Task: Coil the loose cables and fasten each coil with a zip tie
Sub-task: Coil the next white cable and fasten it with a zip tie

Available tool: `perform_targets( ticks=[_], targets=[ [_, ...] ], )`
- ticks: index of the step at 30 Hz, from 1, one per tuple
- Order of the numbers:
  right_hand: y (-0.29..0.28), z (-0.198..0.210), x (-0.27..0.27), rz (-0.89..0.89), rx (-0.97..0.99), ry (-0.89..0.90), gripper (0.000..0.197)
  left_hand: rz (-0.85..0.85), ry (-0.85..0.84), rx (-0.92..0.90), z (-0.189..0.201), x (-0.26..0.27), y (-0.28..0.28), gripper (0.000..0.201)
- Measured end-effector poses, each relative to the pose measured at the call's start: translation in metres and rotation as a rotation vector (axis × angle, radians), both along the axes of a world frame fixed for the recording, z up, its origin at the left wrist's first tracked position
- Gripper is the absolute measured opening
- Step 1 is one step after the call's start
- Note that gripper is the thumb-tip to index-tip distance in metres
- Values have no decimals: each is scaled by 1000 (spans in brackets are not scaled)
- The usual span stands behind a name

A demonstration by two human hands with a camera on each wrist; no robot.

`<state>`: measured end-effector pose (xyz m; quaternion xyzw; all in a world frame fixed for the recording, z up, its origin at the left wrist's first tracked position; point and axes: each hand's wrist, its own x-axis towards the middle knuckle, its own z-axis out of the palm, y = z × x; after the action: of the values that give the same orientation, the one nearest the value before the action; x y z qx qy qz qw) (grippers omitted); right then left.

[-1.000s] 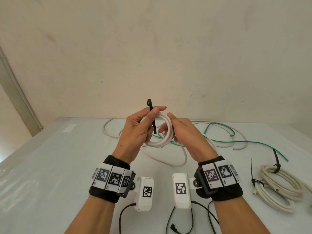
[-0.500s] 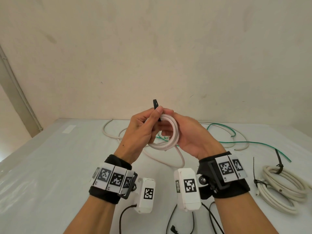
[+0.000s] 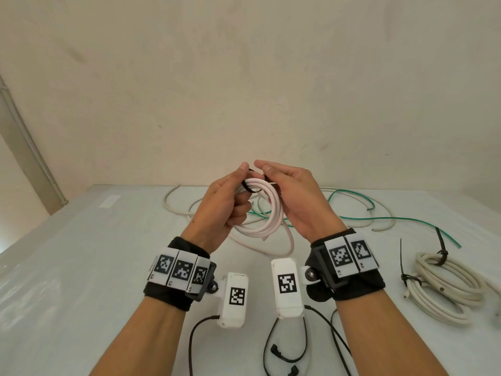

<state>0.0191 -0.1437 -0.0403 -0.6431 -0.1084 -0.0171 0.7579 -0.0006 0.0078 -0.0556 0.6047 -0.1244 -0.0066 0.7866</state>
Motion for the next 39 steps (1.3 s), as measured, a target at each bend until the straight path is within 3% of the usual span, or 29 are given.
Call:
perform_targets(
  ticks=[3, 10, 15, 23, 36, 39],
  targets=[
    [-1, -1, 1, 22, -35, -22, 27, 15, 27, -48, -1, 4, 5, 27],
    [-2, 2, -3, -16, 13, -19, 19, -103, 77, -150, -3, 5, 11, 24],
    [-2, 5, -7, -49, -36, -13, 10, -103, 50, -125, -3, 3, 6, 28],
    [-4, 7, -10, -36, -111, -29, 10, -34, 1, -78, -5, 1, 3, 27],
    [-6, 6, -10, 20, -44, -17, 16, -142, 91, -108, -4, 2, 6, 32],
    [-4, 5, -11, 33, -55, -51, 26, -146, 123, -139, -4, 3, 8, 33]
  ],
)
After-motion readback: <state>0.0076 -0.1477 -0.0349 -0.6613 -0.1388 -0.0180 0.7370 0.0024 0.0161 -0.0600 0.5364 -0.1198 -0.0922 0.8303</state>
